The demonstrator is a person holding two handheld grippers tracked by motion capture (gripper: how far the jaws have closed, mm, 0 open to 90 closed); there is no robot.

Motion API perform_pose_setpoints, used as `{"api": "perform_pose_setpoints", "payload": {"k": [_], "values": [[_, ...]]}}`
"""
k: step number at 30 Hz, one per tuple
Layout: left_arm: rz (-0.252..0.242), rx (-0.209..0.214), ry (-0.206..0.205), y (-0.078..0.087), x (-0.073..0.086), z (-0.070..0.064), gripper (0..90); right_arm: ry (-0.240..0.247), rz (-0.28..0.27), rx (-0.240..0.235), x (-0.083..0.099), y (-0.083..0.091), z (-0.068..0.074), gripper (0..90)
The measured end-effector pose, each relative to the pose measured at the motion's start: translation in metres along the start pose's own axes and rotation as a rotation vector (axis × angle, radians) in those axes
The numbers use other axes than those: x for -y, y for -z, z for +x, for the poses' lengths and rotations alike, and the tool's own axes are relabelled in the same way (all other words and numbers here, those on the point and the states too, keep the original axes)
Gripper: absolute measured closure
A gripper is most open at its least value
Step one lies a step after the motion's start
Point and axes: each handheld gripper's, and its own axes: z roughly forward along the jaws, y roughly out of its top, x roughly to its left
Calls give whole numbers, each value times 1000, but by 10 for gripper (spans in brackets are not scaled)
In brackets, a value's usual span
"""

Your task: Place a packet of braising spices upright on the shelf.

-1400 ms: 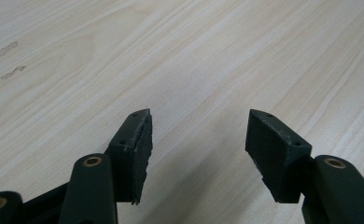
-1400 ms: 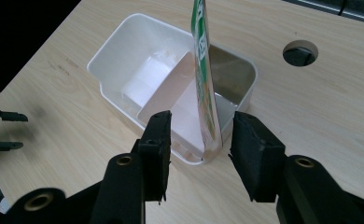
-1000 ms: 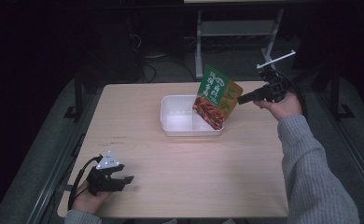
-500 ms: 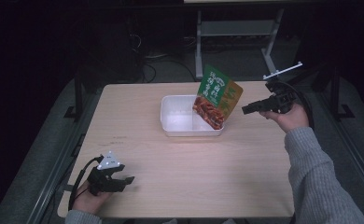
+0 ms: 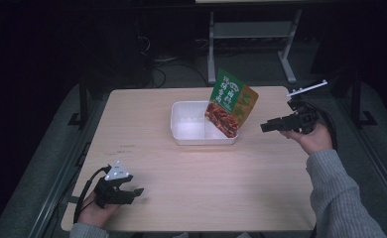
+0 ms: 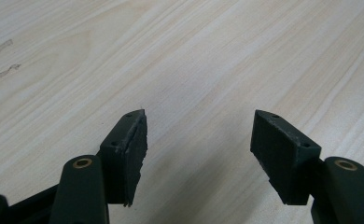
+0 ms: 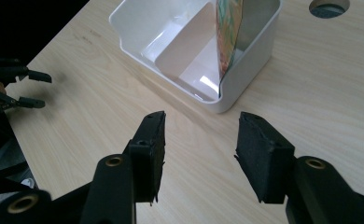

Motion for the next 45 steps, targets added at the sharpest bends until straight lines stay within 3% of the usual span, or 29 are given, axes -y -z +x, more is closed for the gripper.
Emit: {"api": "perform_pose_setpoints", "payload": {"k": [22,45], "values": [[-3,-7,10,-1,0,0,325,7,-14,-21,44,-1,1,433],[0,-5,10,-2,-1,-2,319,-2,-6,-55,91,-19,4,398]]}}
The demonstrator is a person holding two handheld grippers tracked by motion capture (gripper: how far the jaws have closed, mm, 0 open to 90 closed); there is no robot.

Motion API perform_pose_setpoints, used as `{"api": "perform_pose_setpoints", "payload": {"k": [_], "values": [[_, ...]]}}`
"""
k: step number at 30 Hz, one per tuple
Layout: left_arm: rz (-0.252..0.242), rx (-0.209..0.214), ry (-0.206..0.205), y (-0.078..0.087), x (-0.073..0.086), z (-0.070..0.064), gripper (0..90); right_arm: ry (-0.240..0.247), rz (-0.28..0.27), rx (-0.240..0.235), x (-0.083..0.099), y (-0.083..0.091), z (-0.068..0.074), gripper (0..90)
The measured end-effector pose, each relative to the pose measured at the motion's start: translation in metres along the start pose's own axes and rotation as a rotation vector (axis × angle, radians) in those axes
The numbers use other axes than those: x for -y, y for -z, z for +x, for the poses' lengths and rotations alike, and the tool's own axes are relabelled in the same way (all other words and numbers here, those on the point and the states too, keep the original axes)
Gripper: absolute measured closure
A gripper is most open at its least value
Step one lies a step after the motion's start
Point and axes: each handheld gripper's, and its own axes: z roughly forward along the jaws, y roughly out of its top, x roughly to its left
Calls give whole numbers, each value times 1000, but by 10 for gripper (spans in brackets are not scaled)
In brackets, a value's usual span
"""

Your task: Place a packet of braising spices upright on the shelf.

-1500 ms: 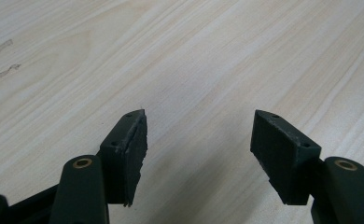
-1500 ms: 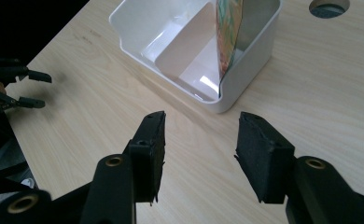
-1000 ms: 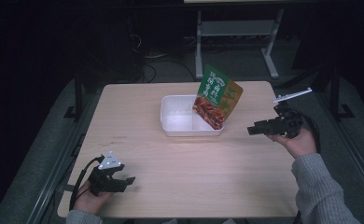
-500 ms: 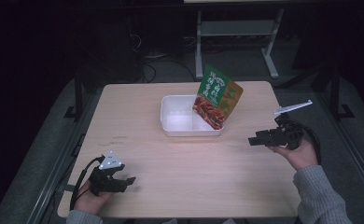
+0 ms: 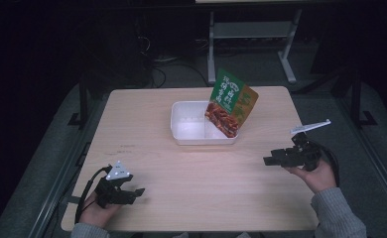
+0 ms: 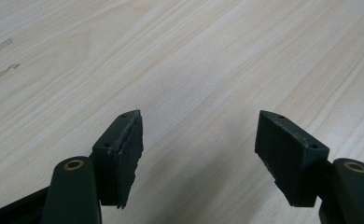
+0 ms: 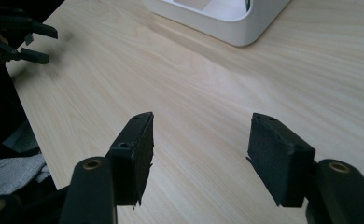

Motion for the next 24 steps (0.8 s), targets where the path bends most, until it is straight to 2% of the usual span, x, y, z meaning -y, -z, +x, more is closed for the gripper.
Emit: {"api": "perform_pose_setpoints", "payload": {"k": [12,17,24], "values": [[2,2,2,-1,0,0,313,10,17,-24,21,-15,5,380],[5,6,0,-2,0,-1,311,37,35,-30,29,-26,11,358],[5,7,5,-2,0,-1,301,72,32,-47,33,-34,20,343]]}}
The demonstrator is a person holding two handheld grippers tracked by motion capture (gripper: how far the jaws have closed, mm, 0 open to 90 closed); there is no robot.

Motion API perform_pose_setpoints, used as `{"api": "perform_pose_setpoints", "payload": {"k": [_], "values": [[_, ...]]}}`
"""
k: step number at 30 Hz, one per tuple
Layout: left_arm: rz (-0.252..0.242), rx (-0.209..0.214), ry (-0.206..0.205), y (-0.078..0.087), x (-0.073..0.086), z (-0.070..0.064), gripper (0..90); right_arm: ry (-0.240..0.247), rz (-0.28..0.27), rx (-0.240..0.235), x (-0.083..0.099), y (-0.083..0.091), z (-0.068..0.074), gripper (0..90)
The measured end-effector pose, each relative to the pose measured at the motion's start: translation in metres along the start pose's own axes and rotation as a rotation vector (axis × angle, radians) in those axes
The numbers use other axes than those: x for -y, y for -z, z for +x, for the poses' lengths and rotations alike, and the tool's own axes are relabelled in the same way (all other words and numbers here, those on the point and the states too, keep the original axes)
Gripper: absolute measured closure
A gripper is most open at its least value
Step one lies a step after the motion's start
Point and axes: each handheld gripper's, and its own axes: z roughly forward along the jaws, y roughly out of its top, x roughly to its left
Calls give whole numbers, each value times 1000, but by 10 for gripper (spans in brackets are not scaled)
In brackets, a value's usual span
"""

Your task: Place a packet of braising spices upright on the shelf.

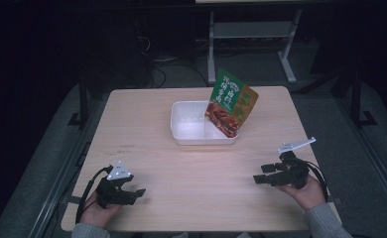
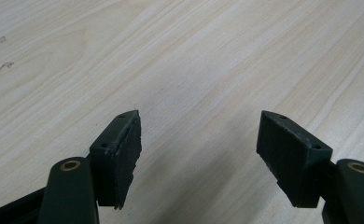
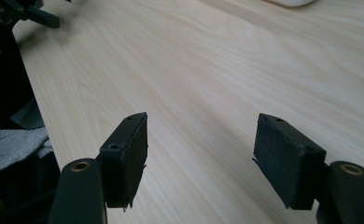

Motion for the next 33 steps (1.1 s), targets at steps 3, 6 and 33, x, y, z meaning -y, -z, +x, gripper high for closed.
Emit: {"api": "perform_pose_setpoints", "payload": {"k": [3,6,33], "values": [[-1,0,-2,0,0,0,297,16,6,-14,3,-8,6,340],[0,0,-2,0,0,0,296,23,16,-16,5,-12,8,340],[-19,38,-39,-1,-2,-8,286,79,36,-57,29,-40,34,350]]}}
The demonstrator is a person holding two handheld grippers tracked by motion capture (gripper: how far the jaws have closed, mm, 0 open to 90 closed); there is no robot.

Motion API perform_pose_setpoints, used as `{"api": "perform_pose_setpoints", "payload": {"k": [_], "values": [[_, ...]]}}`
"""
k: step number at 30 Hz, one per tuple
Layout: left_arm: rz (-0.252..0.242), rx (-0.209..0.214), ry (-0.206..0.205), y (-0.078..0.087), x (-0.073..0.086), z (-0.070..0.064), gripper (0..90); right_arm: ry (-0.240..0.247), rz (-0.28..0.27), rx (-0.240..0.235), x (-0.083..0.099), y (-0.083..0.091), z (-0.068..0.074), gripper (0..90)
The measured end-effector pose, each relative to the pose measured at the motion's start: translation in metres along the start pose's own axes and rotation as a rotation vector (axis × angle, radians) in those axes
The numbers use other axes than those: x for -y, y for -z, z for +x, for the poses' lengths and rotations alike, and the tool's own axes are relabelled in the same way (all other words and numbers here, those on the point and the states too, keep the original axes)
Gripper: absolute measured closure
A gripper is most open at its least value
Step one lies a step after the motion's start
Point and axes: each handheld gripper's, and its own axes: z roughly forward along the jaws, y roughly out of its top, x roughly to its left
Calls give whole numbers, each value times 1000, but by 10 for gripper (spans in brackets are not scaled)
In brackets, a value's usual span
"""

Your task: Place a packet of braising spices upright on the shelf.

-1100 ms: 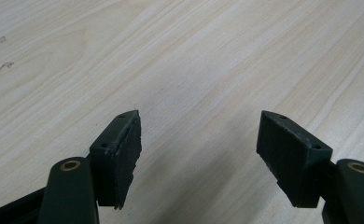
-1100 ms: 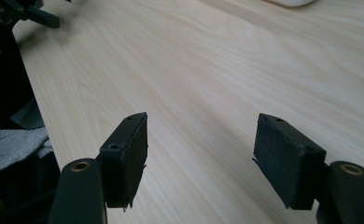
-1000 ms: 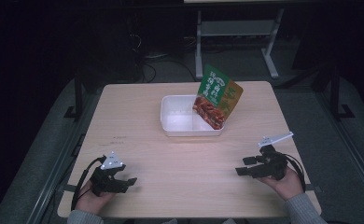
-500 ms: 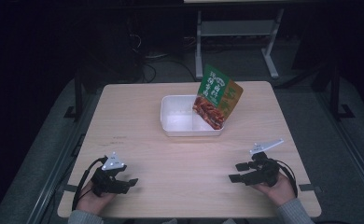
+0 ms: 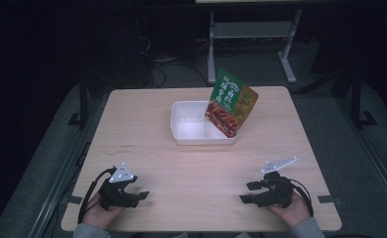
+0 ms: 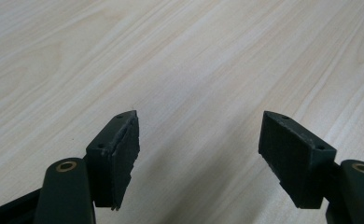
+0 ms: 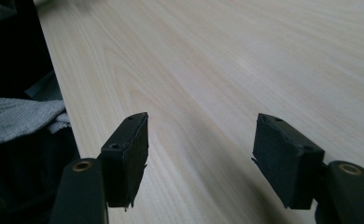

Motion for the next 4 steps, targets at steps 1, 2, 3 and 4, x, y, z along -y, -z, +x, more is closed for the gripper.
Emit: {"api": "perform_pose_setpoints", "payload": {"k": [1,2,3,4], "values": [[0,0,0,0,0,0,286,0,0,0,0,0,0,350],[-2,-1,2,0,0,0,286,2,8,-1,0,-1,1,350],[-2,-2,3,0,0,1,286,4,19,7,0,-3,2,353],[-1,-3,5,0,1,1,286,7,26,15,0,-4,3,353]]}}
